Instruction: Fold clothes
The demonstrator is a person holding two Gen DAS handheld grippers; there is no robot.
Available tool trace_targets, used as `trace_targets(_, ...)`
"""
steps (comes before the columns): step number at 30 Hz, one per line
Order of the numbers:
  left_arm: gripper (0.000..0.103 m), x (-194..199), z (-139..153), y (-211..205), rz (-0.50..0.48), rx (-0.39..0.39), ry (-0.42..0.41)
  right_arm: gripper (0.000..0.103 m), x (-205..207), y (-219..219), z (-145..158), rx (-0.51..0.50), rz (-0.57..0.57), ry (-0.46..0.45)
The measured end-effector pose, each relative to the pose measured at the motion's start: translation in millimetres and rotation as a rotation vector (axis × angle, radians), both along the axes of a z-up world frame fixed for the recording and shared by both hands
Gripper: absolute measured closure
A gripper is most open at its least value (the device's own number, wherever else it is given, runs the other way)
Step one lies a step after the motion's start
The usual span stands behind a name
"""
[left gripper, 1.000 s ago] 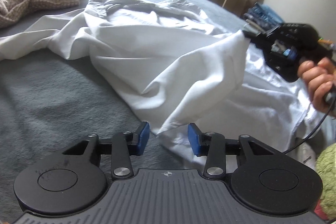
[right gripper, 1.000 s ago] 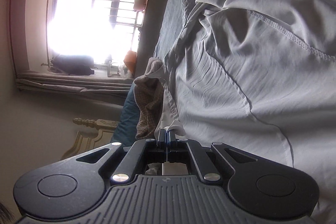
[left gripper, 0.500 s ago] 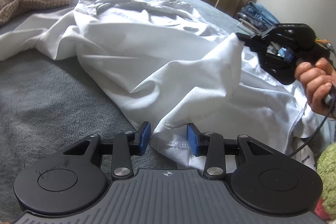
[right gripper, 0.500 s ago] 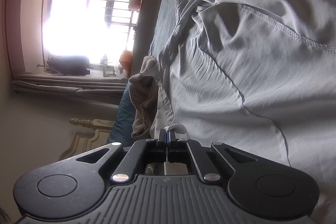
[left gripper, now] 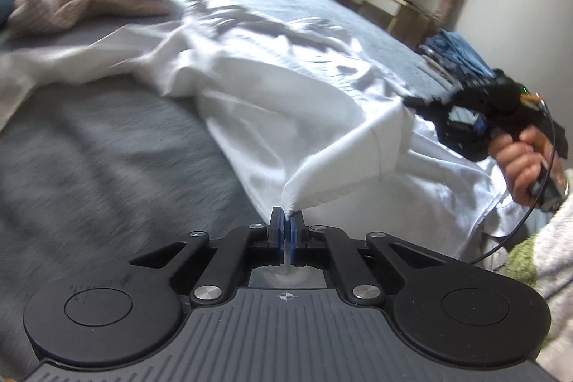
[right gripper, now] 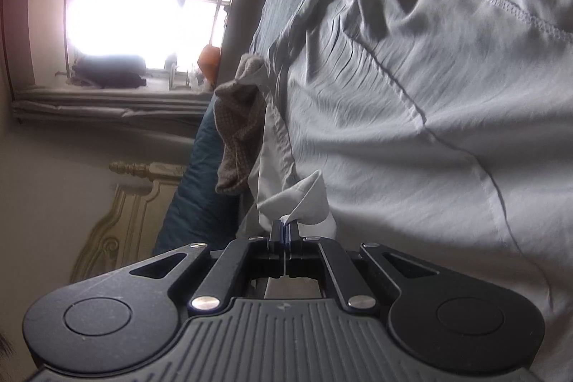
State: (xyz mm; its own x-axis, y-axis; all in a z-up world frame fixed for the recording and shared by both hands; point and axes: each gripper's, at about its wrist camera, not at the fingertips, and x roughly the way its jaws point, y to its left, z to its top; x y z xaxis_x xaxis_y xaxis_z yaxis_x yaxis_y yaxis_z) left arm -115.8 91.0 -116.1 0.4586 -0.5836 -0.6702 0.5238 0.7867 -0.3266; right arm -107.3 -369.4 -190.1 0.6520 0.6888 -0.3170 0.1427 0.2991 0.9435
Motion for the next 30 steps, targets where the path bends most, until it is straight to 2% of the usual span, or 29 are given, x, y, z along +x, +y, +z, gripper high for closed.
trace_targets(3,0.102,-10,-4,23,0.060,0.017,0.049,0.103,-4,17,1,-0.053,0.093,0.021)
trace_targets(14,0.101,-30,-40,56,0.161,0.123,0.143,0.103,-17,71,-8,-0.291,0.380,0.145)
trace_targets(16,0.098,-28,-39,61,0.179,0.091,0.162,0.103,-19,78,-10,-0.335,0.425,0.167)
trace_targets(18,0.087,-24,-36,65,0.200,0.043,0.173,0.103,-22,80,-10,-0.380,0.455,0.188)
trace_targets(20,0.079,-21,-32,69,0.221,-0.006,0.180,0.103,-25,82,-10,-0.425,0.484,0.210)
trace_targets(22,0.074,-16,-30,72,0.244,-0.076,0.195,0.103,-27,81,-7,-0.446,0.489,0.203)
trace_targets(23,0.068,-14,-30,73,0.256,-0.110,0.204,0.103,-28,80,-5,-0.456,0.484,0.196)
trace_targets(26,0.062,-7,-32,76,0.294,-0.202,0.244,0.103,-28,78,-1,-0.468,0.470,0.180)
trace_targets(28,0.058,0,-36,72,0.287,-0.196,0.269,0.103,-27,77,-1,-0.468,0.464,0.180)
trace_targets(30,0.058,5,-43,65,0.280,-0.126,0.287,0.103,-26,77,-2,-0.468,0.458,0.180)
